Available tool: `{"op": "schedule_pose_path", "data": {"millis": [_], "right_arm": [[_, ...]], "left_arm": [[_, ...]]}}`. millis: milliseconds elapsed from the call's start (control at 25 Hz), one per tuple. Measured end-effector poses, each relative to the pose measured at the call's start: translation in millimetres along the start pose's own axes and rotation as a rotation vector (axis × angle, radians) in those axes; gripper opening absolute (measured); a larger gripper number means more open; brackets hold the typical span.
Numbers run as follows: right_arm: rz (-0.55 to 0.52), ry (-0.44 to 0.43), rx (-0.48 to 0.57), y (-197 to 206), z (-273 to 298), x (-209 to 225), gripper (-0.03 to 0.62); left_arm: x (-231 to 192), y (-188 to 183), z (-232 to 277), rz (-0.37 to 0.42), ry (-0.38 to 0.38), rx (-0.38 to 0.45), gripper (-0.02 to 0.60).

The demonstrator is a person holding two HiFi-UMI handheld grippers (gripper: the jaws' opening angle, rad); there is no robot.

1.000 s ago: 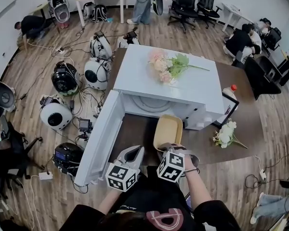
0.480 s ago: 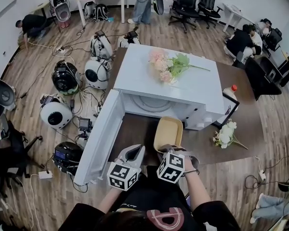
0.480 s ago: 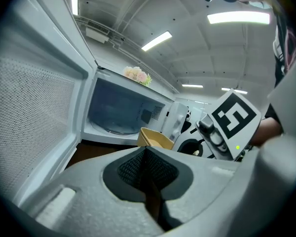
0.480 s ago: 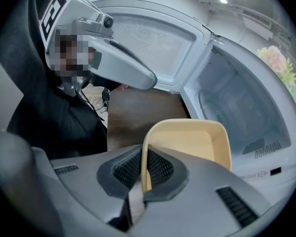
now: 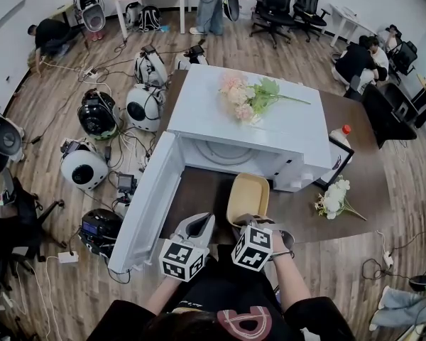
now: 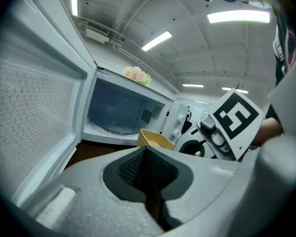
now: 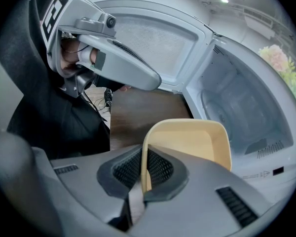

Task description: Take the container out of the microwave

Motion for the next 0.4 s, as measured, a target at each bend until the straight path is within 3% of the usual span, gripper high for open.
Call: {"op": "schedule_pose_path", "data": {"millis": [400], "right_arm": [[-0.021, -0.013, -0.006, 0.0, 1.2, -1.5, 0.015]], "left_arm": [[-1.3, 0.4, -4.5, -0.011, -0.056, 0.023, 0.009]]}}
Point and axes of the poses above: the fingertips, and each gripper's own axes: z forward along the fingers, x to its right, y out of its underside, the point moved 6 cm from there along -z, backward along the fingers, and after that the axes turned 14 degrees about -x, right-handed, at the moved point
